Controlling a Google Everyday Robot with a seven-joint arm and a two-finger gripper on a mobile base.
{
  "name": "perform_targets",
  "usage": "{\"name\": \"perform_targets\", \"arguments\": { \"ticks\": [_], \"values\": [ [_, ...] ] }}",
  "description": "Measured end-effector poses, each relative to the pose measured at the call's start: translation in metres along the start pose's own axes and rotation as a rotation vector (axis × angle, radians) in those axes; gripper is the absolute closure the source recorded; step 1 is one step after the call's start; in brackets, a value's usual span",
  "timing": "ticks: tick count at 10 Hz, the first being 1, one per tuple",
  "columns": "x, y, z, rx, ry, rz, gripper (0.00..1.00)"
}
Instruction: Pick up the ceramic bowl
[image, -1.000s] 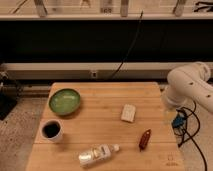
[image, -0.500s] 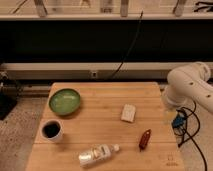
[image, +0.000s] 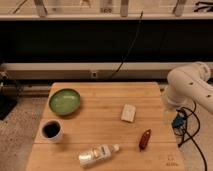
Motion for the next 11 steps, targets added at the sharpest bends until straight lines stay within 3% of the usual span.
{"name": "perform_targets", "arguments": {
  "ticks": [6,9,11],
  "values": [
    [-0.005,-0.002,0.0,0.009,0.011,-0.013,0.2],
    [-0.052,-0.015,0.001,0.04,0.03,-0.082,0.2],
    [-0.069,-0.02,0.001,0.055,0.042,-0.113,0.2]
  ]
}}
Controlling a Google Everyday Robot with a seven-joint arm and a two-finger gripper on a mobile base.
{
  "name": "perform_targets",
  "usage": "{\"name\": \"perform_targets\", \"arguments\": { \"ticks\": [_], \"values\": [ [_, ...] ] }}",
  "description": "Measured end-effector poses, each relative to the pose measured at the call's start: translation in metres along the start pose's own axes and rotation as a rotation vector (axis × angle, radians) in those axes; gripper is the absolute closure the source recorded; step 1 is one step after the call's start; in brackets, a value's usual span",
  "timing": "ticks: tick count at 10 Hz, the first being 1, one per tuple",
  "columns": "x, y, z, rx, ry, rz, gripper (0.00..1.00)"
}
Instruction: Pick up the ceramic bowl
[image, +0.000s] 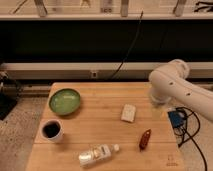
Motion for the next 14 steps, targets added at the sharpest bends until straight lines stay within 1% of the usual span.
{"name": "perform_targets", "arguments": {
  "ticks": [3,5,6,7,9,10,12,14],
  "values": [
    [-0.015,-0.008,0.001,0.019,0.015,-0.041,0.2],
    [-0.046,-0.019,0.001,0.035,0.026,-0.087,0.2],
    [-0.055,-0.023,0.001,0.043,0.031,-0.107,0.2],
    [-0.064,-0.028,0.001,0.051,0.041,-0.136,0.2],
    [-0.07,-0.031,0.001,0.054,0.048,-0.16,0.2],
    [-0.078,-0.034,0.001,0.057,0.054,-0.182,0.2],
    [-0.105,-0.044,-0.001,0.074,0.058,-0.226,0.2],
    [-0.118,-0.051,-0.001,0.083,0.069,-0.272,0.2]
  ]
}}
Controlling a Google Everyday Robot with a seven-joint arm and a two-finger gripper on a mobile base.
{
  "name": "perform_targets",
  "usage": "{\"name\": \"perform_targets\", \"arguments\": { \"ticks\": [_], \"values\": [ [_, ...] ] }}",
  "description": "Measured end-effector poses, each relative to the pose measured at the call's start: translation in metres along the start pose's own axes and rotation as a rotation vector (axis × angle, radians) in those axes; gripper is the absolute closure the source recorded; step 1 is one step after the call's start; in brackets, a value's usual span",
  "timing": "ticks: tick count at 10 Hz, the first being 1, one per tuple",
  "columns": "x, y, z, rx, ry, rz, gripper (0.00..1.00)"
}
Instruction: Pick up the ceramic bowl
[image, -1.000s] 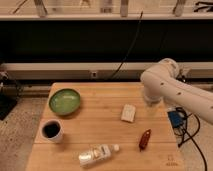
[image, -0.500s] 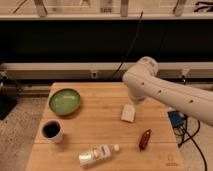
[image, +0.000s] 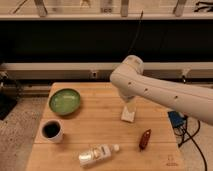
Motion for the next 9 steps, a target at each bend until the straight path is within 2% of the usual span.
{"name": "perform_targets", "arguments": {
  "ticks": [2,4,6,9],
  "values": [
    [-0.005,-0.005,0.0,0.002,0.01,-0.029,0.2],
    [-0.029,-0.02,-0.002,0.011,0.014,-0.072,0.2],
    [-0.041,-0.03,-0.002,0.016,0.022,-0.121,0.2],
    [-0.05,-0.037,-0.002,0.018,0.032,-0.159,0.2]
  ]
}}
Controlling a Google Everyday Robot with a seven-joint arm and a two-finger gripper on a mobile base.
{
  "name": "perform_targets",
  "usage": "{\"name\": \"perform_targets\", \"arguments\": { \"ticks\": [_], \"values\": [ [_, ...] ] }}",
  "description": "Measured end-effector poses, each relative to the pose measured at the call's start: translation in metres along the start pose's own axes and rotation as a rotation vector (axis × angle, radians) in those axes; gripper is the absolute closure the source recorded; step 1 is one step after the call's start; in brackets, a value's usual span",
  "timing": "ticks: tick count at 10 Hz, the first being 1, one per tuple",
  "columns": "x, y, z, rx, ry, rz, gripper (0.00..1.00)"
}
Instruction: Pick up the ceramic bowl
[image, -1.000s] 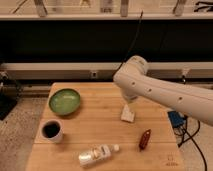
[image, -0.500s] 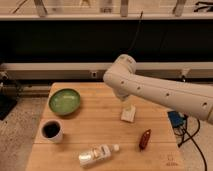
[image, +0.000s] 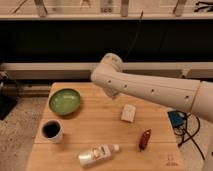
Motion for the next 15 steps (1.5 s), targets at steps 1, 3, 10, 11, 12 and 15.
{"name": "perform_targets", "arguments": {
  "ticks": [1,3,10,11,12,15],
  "values": [
    [-0.006,-0.004,0.0,0.001,0.003,-0.015,0.2],
    [-0.022,-0.018,-0.002,0.013,0.002,-0.052,0.2],
    [-0.04,-0.037,0.005,0.029,0.002,-0.136,0.2],
    [-0.042,-0.041,0.008,0.036,-0.001,-0.147,0.2],
    [-0.044,-0.042,0.009,0.037,-0.001,-0.156,0.2],
    [-0.053,-0.051,0.011,0.047,-0.005,-0.188,0.2]
  ]
}}
